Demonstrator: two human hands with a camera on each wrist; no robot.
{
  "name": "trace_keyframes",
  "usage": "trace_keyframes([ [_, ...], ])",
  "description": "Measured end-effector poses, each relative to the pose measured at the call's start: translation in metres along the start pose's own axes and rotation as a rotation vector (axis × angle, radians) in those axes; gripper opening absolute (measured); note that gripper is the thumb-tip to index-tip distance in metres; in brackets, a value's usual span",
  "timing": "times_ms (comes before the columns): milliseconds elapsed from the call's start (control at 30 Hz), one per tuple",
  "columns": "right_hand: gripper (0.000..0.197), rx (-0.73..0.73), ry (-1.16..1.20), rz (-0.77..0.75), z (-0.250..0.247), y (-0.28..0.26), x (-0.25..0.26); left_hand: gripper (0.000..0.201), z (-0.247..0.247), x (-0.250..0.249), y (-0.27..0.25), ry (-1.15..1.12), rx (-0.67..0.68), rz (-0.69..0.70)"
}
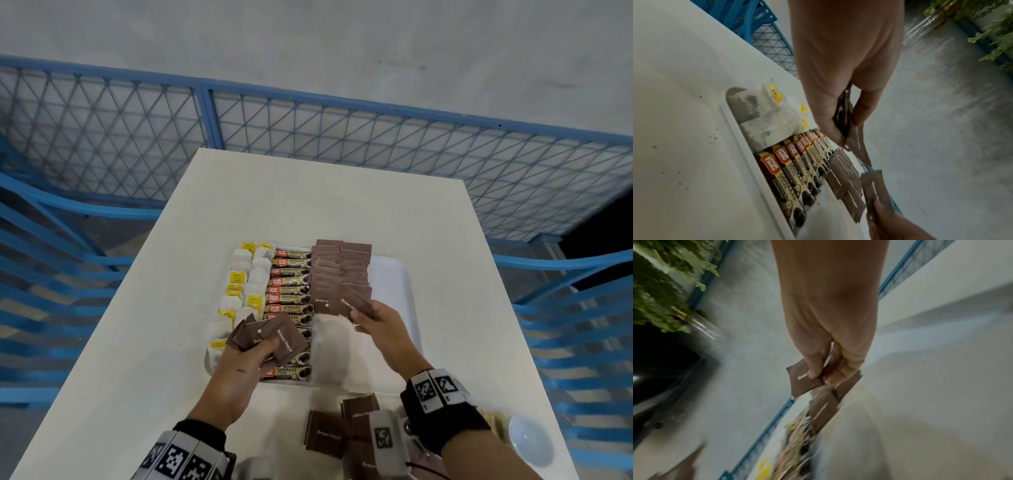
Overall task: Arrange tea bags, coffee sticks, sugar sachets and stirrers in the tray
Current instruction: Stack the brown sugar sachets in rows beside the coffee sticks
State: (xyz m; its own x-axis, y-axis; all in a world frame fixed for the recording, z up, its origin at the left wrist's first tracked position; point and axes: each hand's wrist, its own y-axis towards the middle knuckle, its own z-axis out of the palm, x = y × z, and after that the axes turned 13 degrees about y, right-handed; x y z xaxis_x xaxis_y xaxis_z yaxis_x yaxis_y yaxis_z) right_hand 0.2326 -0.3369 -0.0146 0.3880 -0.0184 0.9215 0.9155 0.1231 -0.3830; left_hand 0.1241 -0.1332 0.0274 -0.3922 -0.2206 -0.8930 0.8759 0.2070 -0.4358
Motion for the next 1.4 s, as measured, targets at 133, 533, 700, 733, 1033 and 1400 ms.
trace_keyframes([
  [133, 0.004, -0.083, -0.166, 0.013, -0.026, 0.021, -0.007, 0.031, -0.001, 0.001, 0.001, -0.045, -0.022, -0.018],
  [533, 0.040, -0.199, -0.342, -0.057, -0.022, 0.041, -0.007, 0.036, -0.005, 0.002, 0.002, -0.127, -0.004, 0.016],
  [700, 0.044, -0.229, -0.382, -0.071, -0.020, 0.038, -0.010, 0.033, -0.003, 0.003, 0.004, -0.114, -0.022, 0.012],
  [733, 0.045, -0.238, -0.375, -0.073, -0.019, 0.037, -0.010, 0.033, -0.003, 0.003, 0.004, -0.115, -0.025, 0.011],
  [1033, 0.019, 0.118, -0.396, -0.140, 0.024, -0.015, 0.015, 0.029, 0.003, 0.006, 0.008, -0.096, -0.052, 0.002],
  [1400, 0.014, 0.413, -0.039, 0.088, 0.055, -0.043, 0.007, 0.021, 0.001, 0.007, 0.004, -0.091, -0.050, -0.031],
])
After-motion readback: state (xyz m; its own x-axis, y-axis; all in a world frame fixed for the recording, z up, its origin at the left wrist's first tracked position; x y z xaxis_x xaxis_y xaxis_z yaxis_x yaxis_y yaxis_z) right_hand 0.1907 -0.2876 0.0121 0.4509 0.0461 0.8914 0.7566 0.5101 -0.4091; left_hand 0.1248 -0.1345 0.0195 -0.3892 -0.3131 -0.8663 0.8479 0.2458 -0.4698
